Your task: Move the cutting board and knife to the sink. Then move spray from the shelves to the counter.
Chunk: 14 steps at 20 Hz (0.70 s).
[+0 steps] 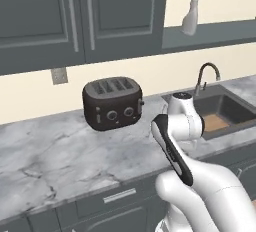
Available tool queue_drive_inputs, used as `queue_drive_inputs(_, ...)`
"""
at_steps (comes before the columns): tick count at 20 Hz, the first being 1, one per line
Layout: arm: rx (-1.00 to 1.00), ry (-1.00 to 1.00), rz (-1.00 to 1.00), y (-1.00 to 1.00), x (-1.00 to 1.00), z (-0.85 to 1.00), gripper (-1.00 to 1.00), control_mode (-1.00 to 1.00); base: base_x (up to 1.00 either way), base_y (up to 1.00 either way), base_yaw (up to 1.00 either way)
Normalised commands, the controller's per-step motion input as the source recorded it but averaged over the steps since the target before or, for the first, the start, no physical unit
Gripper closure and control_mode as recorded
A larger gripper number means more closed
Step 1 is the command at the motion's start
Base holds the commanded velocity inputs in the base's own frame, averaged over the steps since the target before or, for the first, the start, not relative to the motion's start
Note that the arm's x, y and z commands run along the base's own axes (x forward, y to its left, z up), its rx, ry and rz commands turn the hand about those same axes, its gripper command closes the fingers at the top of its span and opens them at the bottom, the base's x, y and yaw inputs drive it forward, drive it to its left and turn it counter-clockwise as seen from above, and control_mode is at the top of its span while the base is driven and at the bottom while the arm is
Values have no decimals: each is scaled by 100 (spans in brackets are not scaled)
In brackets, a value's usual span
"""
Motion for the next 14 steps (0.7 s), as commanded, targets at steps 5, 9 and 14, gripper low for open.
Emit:
queue_drive_inputs(5, 0, 0, 0, 0, 0, 0, 100, 100, 0, -78, 0)
queue_drive_inputs(9, 0, 0, 0, 0, 0, 0, 100, 100, 0, -77, 0)
queue_drive_inputs(14, 0, 0, 0, 0, 0, 0, 100, 100, 7, -57, 2)
